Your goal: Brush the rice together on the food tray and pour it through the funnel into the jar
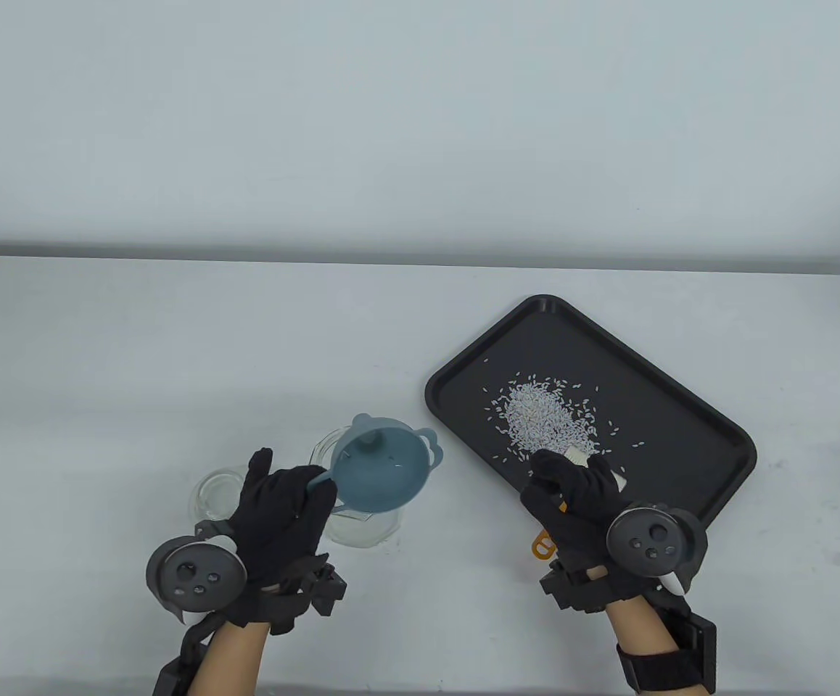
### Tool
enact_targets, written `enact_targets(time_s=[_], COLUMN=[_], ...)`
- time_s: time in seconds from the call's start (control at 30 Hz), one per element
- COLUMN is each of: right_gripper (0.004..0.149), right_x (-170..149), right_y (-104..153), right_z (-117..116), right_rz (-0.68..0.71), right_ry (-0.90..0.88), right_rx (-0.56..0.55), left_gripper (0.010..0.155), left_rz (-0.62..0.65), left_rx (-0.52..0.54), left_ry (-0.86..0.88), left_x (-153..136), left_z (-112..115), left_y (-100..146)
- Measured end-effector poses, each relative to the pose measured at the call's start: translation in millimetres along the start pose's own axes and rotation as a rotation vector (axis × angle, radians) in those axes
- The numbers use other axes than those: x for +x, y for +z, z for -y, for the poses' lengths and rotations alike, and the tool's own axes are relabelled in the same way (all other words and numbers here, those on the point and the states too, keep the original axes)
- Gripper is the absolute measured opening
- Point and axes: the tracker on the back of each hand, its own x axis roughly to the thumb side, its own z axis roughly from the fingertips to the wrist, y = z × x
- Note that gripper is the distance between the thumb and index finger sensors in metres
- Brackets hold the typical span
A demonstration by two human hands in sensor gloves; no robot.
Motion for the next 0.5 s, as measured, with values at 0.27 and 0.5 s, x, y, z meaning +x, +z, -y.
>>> enact_targets(time_s=[0.27,0.5], right_gripper=[0.065,0.065], right_x=[-14,-19], right_y=[0,1], right_z=[1,3], right_rz=[-0.056,-0.077], right_ry=[-0.023,-0.021], right_rx=[0.009,0.006], left_gripper=[0.046,0.045], left_rz=[-0.212,-0.3], left_rx=[-0.069,-0.129], left_ry=[0.122,0.108], left_x=[-32,-45], left_z=[0,9], left_y=[0,2])
